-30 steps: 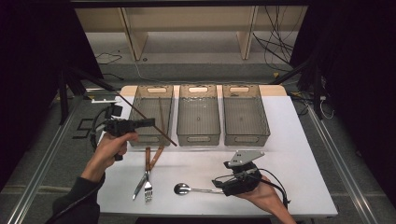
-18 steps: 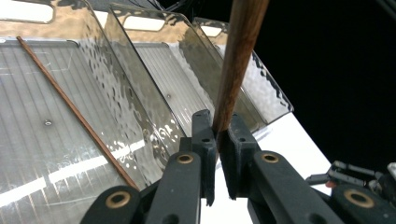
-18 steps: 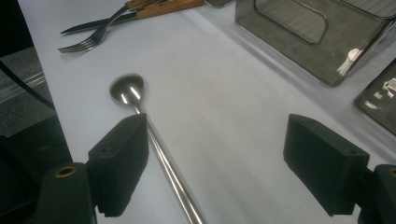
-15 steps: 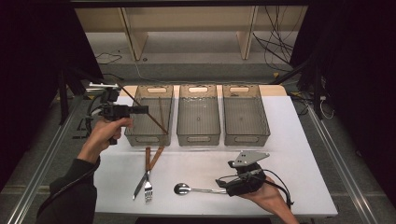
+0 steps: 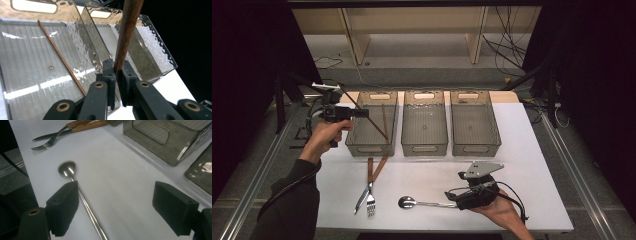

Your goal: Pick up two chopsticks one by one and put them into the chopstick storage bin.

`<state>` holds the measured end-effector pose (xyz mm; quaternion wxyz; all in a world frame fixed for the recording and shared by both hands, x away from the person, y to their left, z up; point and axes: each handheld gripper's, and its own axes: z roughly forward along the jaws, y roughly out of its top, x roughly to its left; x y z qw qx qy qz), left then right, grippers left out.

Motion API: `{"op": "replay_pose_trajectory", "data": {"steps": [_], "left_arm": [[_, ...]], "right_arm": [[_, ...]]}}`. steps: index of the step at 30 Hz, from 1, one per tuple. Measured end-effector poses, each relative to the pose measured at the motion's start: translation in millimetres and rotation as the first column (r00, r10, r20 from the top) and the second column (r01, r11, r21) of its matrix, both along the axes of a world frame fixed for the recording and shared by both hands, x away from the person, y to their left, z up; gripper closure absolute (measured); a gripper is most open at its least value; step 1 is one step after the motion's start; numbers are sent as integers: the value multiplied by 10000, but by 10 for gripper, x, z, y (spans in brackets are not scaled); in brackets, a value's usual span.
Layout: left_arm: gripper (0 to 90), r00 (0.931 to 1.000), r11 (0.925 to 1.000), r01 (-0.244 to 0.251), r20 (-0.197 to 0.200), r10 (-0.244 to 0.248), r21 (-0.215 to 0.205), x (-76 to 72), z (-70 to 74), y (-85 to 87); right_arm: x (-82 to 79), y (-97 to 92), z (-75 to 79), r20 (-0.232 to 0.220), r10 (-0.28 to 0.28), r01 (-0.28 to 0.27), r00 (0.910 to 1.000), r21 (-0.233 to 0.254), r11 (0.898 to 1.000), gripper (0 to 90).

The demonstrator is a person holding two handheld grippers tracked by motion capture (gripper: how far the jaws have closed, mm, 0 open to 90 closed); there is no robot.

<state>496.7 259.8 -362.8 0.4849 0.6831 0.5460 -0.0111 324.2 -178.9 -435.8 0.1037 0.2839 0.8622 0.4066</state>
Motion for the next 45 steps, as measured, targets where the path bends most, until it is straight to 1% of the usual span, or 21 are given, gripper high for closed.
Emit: {"op": "replay_pose_trajectory", "data": {"steps": [4, 10, 16, 21, 22, 26, 28, 32, 37, 41, 44, 45], "left_arm": [[841, 9998, 9998, 42, -181, -39, 175, 37, -68, -37], [840, 9991, 9998, 12, -434, -3, 192, 78, -160, -50], [840, 9980, 9994, 14, -625, 7, 335, 100, -231, -71], [840, 9967, 9988, 61, -812, -21, 490, 123, -278, -88], [840, 9964, 9988, 43, -842, -2, 487, 126, -287, -93], [839, 9952, 9983, 222, -965, -169, 544, 132, -308, -108], [838, 9948, 9983, 176, -1015, -120, 550, 140, -323, -124], [836, 9933, 9977, 285, -1132, -214, 611, 158, -348, -161], [832, 9927, 9976, 187, -1197, -106, 665, 199, -368, -218], [831, 9927, 9953, 209, -1205, -93, 950, 226, -379, -281], [827, 9929, 9950, 108, -1187, 11, 997, 246, -391, -299], [791, 9929, 9955, -28, -1184, 140, 947, 253, -394, -303]], "right_arm": [[-4, -2, 0, 1, 8, -8, 10000, -14, 10000, 222], [-5, -11, 1, 5, -17, 17, 10000, -16, 10000, 222], [-5, -8, -8, -19, -13, 13, 10000, -23, 10000, 222], [-7, -8, -7, -18, -18, 18, 10000, -30, 10000, 223], [-6, -10, -7, -10, -1, 1, 10000, -29, 10000, 223], [-5, -15, -5, -24, -23, 23, 10000, -19, 10000, 224], [-3, -16, -7, -21, -11, 11, 10000, -43, 10000, 224], [-7, -13, -6, 3, 15, -15, 10000, -69, 10000, 224], [-5, -16, -8, -27, 13, -13, 10000, -77, 10000, 225], [-7, -22, 0, -3, 19, -19, 10000, -59, 10000, 226], [-8, -29, 4, -8, -8, 8, 10000, -52, 10000, 227], [-8, -32, 4, -9, -7, 7, 10000, -41, 10000, 227]]}}
